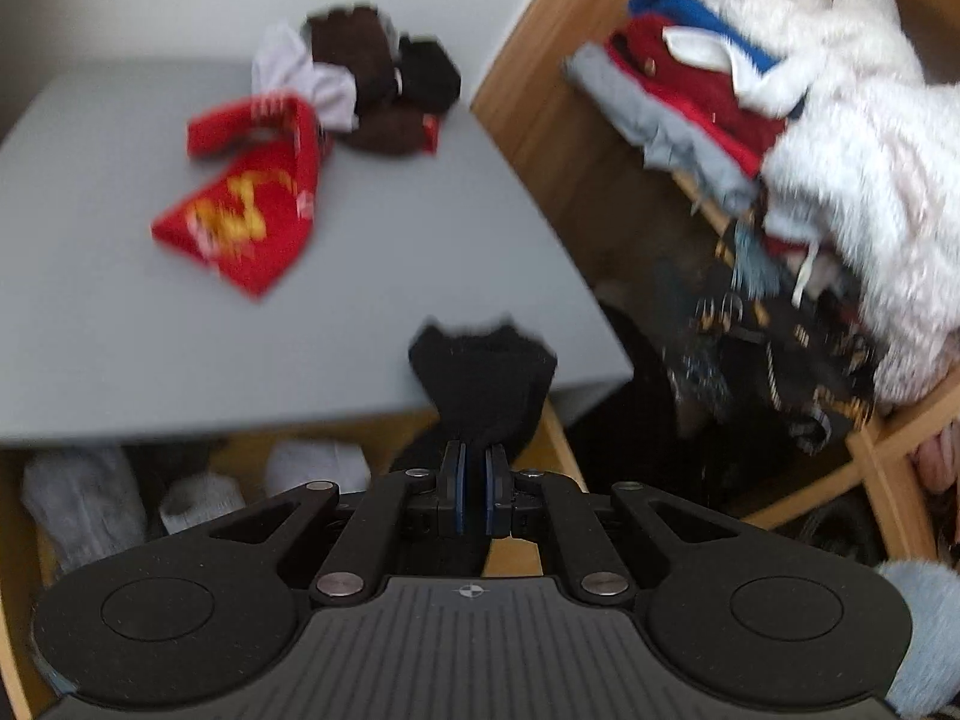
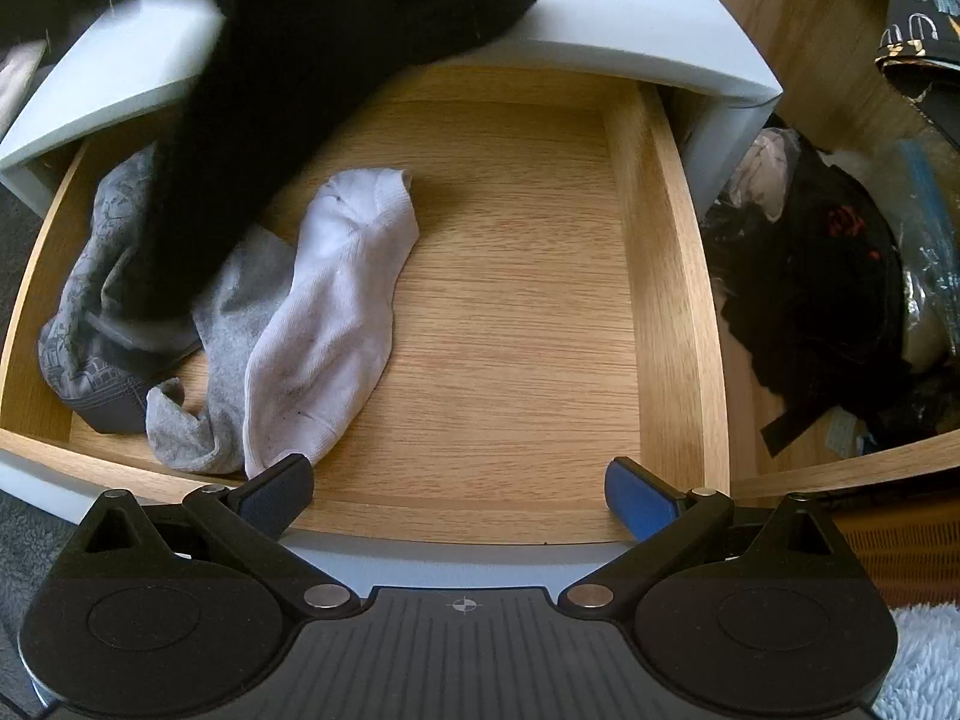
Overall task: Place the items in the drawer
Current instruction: 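Lift the black sock with the left tool and carry it over the drawer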
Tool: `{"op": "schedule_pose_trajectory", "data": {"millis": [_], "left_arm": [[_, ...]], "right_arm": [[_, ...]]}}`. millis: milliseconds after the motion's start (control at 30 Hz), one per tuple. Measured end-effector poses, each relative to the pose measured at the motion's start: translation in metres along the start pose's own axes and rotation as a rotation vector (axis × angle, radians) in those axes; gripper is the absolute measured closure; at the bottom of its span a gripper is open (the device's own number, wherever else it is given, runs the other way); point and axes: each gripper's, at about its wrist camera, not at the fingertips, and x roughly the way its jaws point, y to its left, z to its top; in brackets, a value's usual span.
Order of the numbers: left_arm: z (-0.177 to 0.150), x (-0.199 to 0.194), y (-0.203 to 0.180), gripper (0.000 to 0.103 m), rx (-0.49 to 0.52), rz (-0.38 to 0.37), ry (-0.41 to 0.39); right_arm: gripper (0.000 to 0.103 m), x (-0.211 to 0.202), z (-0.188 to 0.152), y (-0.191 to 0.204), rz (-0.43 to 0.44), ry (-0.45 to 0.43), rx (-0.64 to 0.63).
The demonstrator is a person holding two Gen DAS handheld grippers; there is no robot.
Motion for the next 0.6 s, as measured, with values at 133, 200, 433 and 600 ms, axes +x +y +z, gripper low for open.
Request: {"op": "schedule_pose_trajectory", "data": {"millis": [133, 200, 433, 600], "left_arm": [[-0.015, 0.007, 0.007, 0.096, 0.003, -0.004, 0.049], [-0.019, 0.017, 0.011, 0.096, 0.004, -0.013, 0.067], [-0.028, 0.044, 0.014, 0.096, -0.017, -0.036, 0.132], [-0.032, 0.064, 0.016, 0.096, 0.001, -0.017, 0.188]], "right_arm": [[0.000, 0.000, 0.001, 0.000, 0.000, 0.001, 0.000], [0.000, 0.001, 0.002, 0.001, 0.001, 0.003, 0.001], [0.001, 0.001, 0.000, 0.000, 0.003, 0.002, 0.001], [0.000, 0.001, 0.000, 0.000, 0.003, 0.001, 0.001]]}}
